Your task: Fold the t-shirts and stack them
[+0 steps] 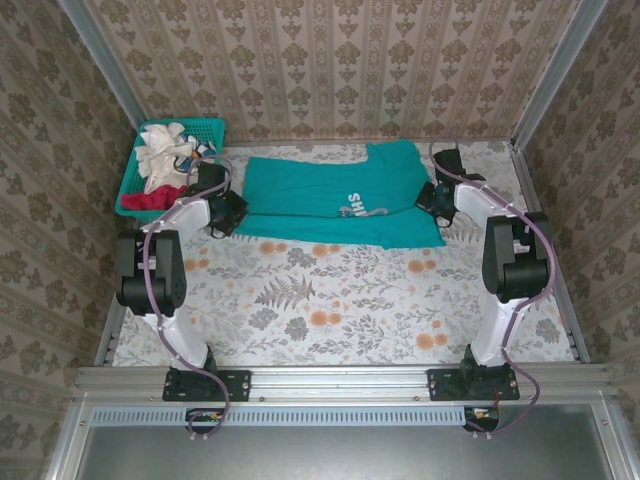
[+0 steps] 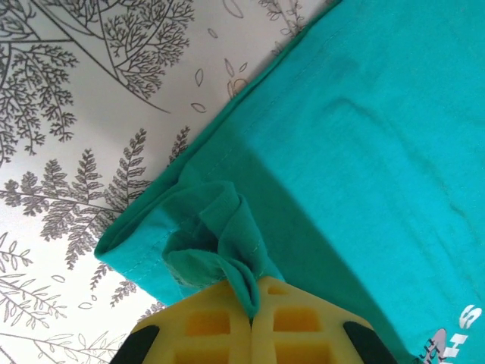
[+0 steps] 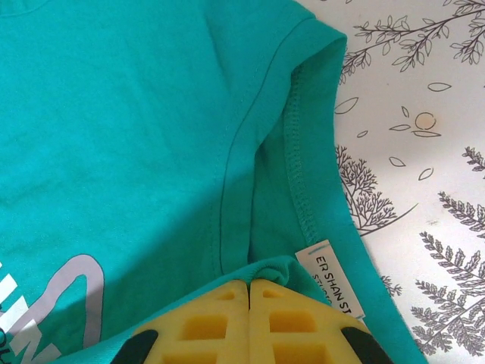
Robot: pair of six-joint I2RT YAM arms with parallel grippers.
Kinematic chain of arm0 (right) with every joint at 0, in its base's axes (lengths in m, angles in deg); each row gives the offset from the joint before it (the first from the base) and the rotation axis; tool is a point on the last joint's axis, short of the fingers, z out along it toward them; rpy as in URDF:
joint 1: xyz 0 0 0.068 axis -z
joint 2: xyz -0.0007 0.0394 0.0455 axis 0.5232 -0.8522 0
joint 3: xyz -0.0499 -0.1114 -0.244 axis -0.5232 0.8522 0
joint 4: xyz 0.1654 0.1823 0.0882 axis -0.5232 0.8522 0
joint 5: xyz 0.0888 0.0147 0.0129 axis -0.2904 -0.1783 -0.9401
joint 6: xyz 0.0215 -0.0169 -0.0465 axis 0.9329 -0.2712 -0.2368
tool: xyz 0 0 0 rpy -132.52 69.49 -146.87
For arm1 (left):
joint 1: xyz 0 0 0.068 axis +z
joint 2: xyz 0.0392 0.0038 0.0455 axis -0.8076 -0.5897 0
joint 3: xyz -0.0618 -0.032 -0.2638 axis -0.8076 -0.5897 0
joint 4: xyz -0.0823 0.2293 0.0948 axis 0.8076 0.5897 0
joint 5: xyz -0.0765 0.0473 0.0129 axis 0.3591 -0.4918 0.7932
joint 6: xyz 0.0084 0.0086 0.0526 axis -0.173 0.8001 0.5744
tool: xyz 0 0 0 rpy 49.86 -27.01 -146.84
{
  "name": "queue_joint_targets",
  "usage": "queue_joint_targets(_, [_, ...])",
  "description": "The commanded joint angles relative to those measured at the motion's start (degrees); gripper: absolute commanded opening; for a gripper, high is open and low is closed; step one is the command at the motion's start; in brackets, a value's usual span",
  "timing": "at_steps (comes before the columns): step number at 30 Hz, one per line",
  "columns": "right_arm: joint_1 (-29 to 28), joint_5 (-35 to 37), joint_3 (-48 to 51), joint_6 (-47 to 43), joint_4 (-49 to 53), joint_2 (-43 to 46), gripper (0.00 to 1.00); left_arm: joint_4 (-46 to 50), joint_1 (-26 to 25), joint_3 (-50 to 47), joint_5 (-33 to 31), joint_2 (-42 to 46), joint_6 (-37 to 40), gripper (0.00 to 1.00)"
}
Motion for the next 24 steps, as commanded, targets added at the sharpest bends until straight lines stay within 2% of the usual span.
queue_joint_targets(1, [0.4,-0.9,-1.3,0.1,-1.7,-0.9,0.00,0.4,0.7,1.9,0.2,-1.5,1.3,0.01])
queue_joint_targets(4, [0.5,-1.4,-1.2,-0.4,-2.4,-0.8,0.01,0.4,0.8,2.3,0.5,-1.7,1.4,0.04])
queue_joint_targets(5, [0.5,-2.0,-1.0,-0.7,-2.8,-0.5,0.08,0.4,0.7,2.4,0.4,-1.8,1.5,0.07])
queue_joint_targets(9, [0.4,-4.8,2.2,-2.0,-6.9,3.5,0.48,-0.9,0.7,2.2,1.6,-1.3,2.0,0.44])
queue_joint_targets(10, [0.5,-5.2,3.4,-2.3,-8.0,5.1,0.55,-1.4,0.7,2.1,1.8,-0.9,2.1,0.53])
queue_joint_targets(12, [0.4,-5.9,5.9,-3.1,-9.8,8.9,0.65,-2.1,0.6,1.5,2.1,0.4,2.5,0.72])
queue_joint_targets(15, [-0.6,-5.7,10.2,-5.6,-11.7,14.3,0.71,-4.3,0.1,0.0,2.0,3.3,3.0,0.92])
queue_joint_targets(17, [-2.1,-5.3,12.7,-7.7,-12.0,16.8,0.72,-4.9,-0.7,-0.6,1.5,4.5,3.5,1.00])
queue_joint_targets(24, [-12.7,-3.1,16.9,-10.8,-7.9,18.1,0.71,-8.3,-3.0,-3.6,1.5,3.6,1.0,1.00])
